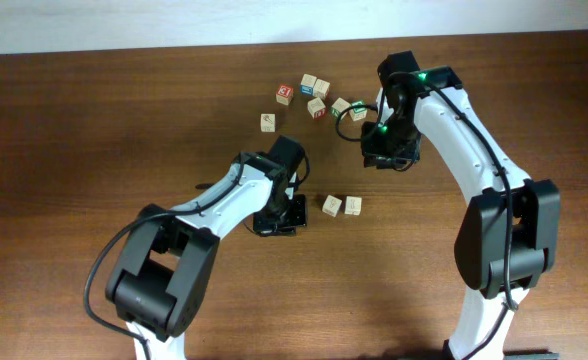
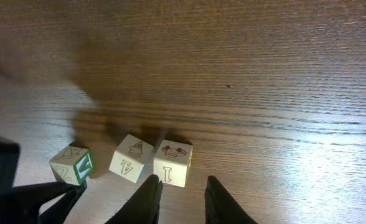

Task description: Rotate 3 blocks

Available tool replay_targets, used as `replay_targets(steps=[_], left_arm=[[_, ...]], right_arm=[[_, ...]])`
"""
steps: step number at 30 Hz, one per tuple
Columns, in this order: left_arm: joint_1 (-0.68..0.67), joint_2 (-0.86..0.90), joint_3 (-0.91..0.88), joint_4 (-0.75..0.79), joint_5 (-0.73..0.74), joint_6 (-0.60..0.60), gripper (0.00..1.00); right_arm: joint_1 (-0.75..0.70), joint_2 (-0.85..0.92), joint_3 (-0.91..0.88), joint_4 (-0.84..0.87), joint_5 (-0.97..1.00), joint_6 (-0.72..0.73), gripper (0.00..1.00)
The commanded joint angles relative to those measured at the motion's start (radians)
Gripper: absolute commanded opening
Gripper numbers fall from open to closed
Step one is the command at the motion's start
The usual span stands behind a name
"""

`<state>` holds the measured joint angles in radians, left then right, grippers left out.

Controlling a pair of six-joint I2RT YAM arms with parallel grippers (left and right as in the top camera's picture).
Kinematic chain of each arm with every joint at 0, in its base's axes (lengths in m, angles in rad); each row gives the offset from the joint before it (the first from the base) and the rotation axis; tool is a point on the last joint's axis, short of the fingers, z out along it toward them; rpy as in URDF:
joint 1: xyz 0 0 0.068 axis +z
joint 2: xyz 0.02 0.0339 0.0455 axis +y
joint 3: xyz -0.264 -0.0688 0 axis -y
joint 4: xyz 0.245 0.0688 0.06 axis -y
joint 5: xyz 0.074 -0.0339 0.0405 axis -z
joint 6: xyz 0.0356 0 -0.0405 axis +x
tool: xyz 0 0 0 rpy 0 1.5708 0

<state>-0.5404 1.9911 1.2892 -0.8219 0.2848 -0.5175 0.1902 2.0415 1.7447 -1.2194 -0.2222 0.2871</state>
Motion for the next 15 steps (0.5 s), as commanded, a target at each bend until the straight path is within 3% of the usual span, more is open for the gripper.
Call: replay_targets(steps=[1,15], left_arm=[[0.011,0.01,0.006,0.015,0.009,-0.005,0.0],[0.021,0.01,0.035,0.108,0.011,0.025,0.0]], right_arm=[[-0.001,0.007,0.014,0.001,0.013,-0.003,0.25],[-0.001,0.007,0.014,0.003,0.013,-0.003,0.25]])
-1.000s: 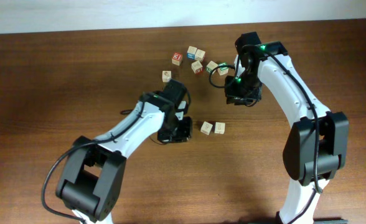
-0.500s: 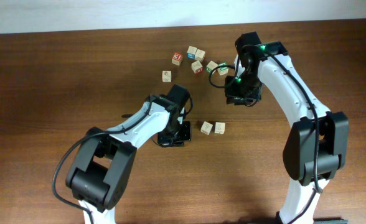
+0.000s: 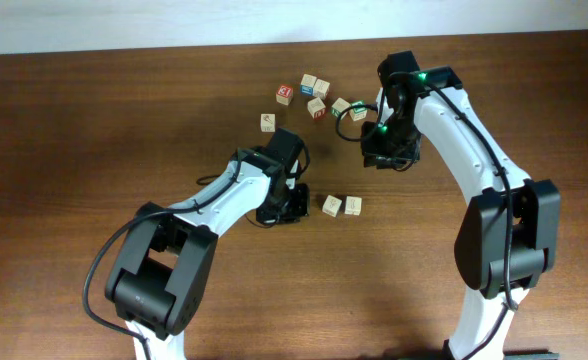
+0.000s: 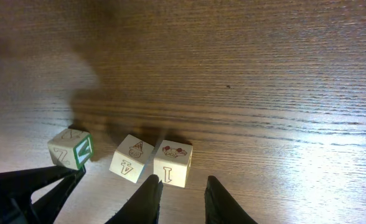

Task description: Rotate 3 blocks

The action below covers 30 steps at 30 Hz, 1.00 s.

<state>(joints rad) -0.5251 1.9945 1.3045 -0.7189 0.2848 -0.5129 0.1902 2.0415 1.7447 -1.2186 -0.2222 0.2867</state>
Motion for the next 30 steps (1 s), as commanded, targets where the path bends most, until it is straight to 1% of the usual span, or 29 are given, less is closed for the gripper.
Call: replay_targets(steps=[1,2,3,4,5,8,12,14,16,18,20,23,26,30], left_arm=[[0.005,0.006,0.021,0.006,0.011,0.021,0.0],[0.005,0.006,0.023,0.008,0.011,0.021,0.0],[0.005,0.006,0.032,0.008,0.013,0.035,0.0],[0.005,0.006,0.044,0.003,0.023,0.056,0.0],[0.005,0.006,0.068,-0.014,0.038,0.091,0.0],[0.007,0.005,0.167,-0.116,0.02,0.158,0.0],[0.022,-0.009,0.304,-0.264,-0.032,0.224,0.0],[0.035,-0.009,0.356,-0.315,-0.055,0.254,0.0],[0.054,-0.009,0.374,-0.344,-0.077,0.258,0.0],[0.082,-0.009,0.376,-0.363,-0.093,0.257,0.0],[0.126,-0.008,0.372,-0.374,-0.13,0.257,0.0],[0.155,-0.007,0.361,-0.375,-0.137,0.257,0.0],[0.156,-0.007,0.328,-0.364,-0.159,0.257,0.0],[0.156,-0.007,0.265,-0.322,-0.162,0.256,0.0]], right_arm=[[-0.001,0.007,0.014,0.003,0.013,-0.003,0.25],[-0.001,0.007,0.014,0.003,0.013,-0.002,0.24],[-0.001,0.007,0.014,0.003,0.006,-0.002,0.15],[-0.001,0.005,0.014,-0.002,-0.008,-0.003,0.09],[-0.001,-0.007,0.014,-0.005,-0.014,-0.002,0.06],[-0.001,-0.06,0.014,-0.012,-0.013,-0.003,0.09],[-0.001,-0.101,0.014,-0.077,-0.007,-0.003,0.12],[0.0,-0.101,-0.019,-0.085,-0.01,-0.002,0.12],[0.0,-0.101,-0.071,-0.074,-0.016,-0.002,0.12],[0.0,-0.101,-0.152,-0.03,-0.047,-0.002,0.12],[0.0,-0.101,-0.258,0.051,-0.101,0.0,0.12],[0.005,-0.101,-0.357,0.135,-0.141,0.002,0.12],[0.02,-0.1,-0.415,0.202,-0.145,0.01,0.12],[0.039,-0.1,-0.442,0.242,-0.144,0.021,0.12]])
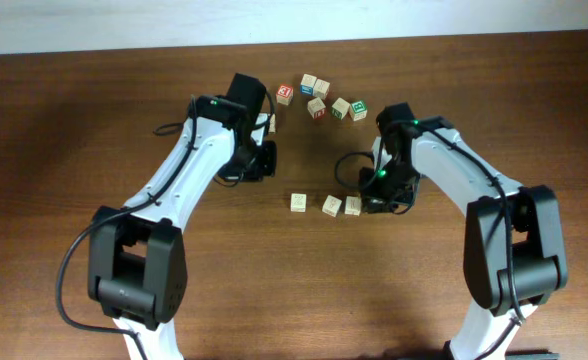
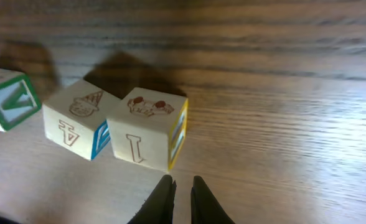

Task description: Rotate 3 blocks

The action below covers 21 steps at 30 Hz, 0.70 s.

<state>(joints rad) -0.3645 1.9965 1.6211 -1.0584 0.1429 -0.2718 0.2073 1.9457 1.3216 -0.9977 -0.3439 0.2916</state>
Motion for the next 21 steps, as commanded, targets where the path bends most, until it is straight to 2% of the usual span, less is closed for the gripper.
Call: replay_targets(steps=[1,12,17,21], left_arm=[[-0.005,-0.009,-0.067,0.027,-0.02,0.01,0.0],[-0.008,-0.009,-0.096,0.085,-0.019,0.004,0.0],[-0.008,-0.009,-0.096,0.097,-0.019,0.004,0.0],[-0.008,-0.009,-0.096,0.1,-0.017,0.005,0.0]], right_arm=[[0.025,-0.004,-0.023,0.031,-0.023,0.017,0.13],[0.039,0.01,-0.023,0.063,0.016,0.022,0.12],[-0.019,-0.015,0.059,-0.083,0.12,-0.027,0.12],[-0.038,-0.007,0.069,-0.059,0.146,-0.026,0.13]])
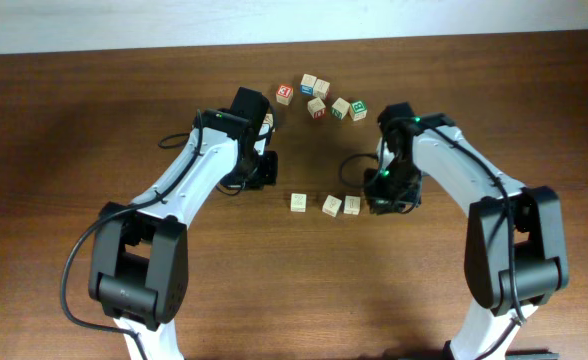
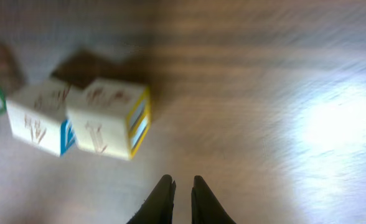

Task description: Rotate 3 blocks

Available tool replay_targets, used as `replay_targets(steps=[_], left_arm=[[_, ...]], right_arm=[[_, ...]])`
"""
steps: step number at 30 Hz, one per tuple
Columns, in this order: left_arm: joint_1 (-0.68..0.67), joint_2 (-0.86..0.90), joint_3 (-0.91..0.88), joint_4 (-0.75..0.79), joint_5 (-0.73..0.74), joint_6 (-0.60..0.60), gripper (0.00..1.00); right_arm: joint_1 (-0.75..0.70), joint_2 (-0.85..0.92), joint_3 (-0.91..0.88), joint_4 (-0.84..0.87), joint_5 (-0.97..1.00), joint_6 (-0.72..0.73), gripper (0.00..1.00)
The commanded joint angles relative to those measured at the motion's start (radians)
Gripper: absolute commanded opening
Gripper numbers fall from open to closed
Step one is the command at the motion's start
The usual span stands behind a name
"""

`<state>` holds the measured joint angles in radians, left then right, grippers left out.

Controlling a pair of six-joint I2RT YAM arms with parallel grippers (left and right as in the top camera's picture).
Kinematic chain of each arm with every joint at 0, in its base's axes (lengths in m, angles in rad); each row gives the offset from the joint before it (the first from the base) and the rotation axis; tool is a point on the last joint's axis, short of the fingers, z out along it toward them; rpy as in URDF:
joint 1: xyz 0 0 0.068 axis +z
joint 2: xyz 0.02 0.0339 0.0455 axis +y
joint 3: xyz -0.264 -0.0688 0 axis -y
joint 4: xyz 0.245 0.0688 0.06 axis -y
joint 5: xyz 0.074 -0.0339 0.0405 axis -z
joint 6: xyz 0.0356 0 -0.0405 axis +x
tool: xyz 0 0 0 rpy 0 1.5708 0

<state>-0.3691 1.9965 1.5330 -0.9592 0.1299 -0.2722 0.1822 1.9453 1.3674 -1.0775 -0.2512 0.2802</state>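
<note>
Three pale wooden blocks lie in a row mid-table: a green-edged block (image 1: 298, 203), a blue-edged block (image 1: 331, 206) and a yellow-edged block (image 1: 353, 205). My right gripper (image 1: 375, 203) is low beside the yellow-edged block's right side. The blurred right wrist view shows the yellow-edged block (image 2: 108, 127) up and left of my right gripper (image 2: 182, 183), which is shut with nothing between its fingertips. My left gripper (image 1: 260, 171) hovers up and left of the row. Its jaws cannot be made out.
Several loose lettered blocks (image 1: 317, 98) are clustered at the back of the brown table (image 1: 94, 120). One more block (image 1: 267, 121) peeks out beside the left arm. The left arm stretches from the near left and the right arm from the near right.
My left gripper has dropped slightly nearer the row. My right gripper has shifted a little to the right, so the blocks sit farther left in its blurred wrist view. The blocks have not moved.
First my left gripper was low at the green-edged block, left of the other two blocks, while my right gripper hung open above them. Later the left gripper was back near the cluster with the green-edged block left in the row. The right gripper was down beside the yellow-edged block, jaws narrowed.
</note>
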Motion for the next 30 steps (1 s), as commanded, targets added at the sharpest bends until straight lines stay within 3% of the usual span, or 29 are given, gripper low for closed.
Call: replay_targets(steps=[1,9,30], left_arm=[[-0.003,-0.009,-0.008,0.0,-0.004,0.005,0.0],[-0.003,-0.009,-0.008,0.002,-0.004,0.005,0.0],[-0.003,-0.009,-0.008,0.005,-0.004,0.005,0.0]], right_arm=[[-0.01,-0.001,0.021,0.037,0.053,-0.015,0.12],[0.05,0.073,0.014,0.148,0.059,-0.015,0.13],[0.103,0.074,0.012,0.132,0.086,-0.041,0.13]])
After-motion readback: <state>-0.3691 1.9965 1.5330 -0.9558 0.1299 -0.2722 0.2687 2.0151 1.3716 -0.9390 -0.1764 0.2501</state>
